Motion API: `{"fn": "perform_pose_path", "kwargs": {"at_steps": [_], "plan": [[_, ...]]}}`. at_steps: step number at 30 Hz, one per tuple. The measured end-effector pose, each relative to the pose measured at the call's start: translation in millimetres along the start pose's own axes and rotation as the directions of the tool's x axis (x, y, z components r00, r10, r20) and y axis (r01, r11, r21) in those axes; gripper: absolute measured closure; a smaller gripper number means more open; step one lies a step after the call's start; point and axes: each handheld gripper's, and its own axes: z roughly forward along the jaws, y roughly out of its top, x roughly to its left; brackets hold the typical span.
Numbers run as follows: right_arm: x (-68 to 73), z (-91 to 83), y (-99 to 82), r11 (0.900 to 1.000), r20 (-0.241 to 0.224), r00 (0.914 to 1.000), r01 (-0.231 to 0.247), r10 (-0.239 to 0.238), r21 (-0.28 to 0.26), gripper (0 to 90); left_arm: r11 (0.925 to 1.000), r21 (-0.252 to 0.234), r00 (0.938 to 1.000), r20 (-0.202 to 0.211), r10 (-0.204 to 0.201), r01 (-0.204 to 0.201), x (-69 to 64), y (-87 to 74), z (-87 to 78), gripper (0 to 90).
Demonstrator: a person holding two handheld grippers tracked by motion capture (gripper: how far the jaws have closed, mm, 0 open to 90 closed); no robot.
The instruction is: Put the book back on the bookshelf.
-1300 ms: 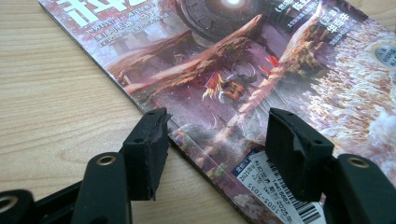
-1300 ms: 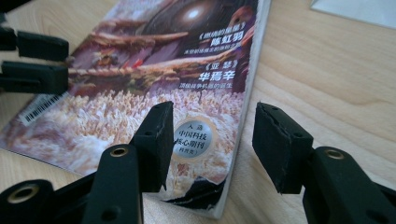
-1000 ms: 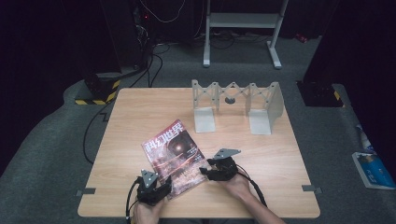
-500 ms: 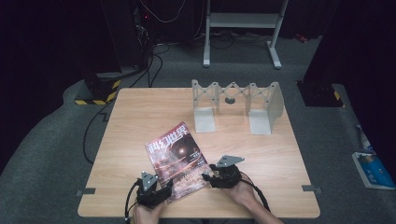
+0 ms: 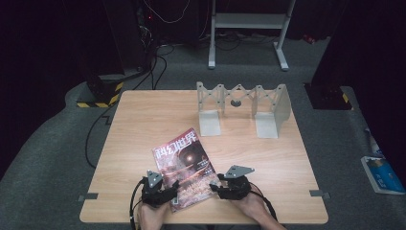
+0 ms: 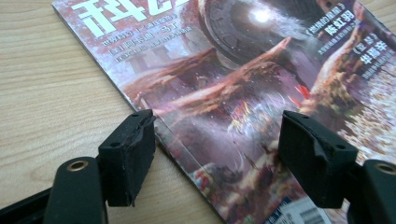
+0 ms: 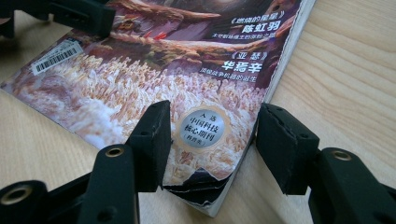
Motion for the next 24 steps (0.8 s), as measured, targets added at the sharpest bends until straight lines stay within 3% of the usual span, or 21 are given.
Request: {"fn": "perform_pose_path", "kwargs": {"at_steps": [7,24], "plan": [[1.4,-8.1,-8.9,0.9999,-0.009,0.9999,0.006,-0.006,-0.016,45.5,1.0,0.005,0.9999,-0.009,0.006,-0.006,-7.4,0.3,0.7,27.5],[0.3,-30.5,-25.2,0.9999,-0.007,1.0,-0.004,0.004,-0.012,45.3,0.9994,0.012,0.9992,0.022,0.033,-0.034,-23.1,4.5,7.0,31.2]]}}
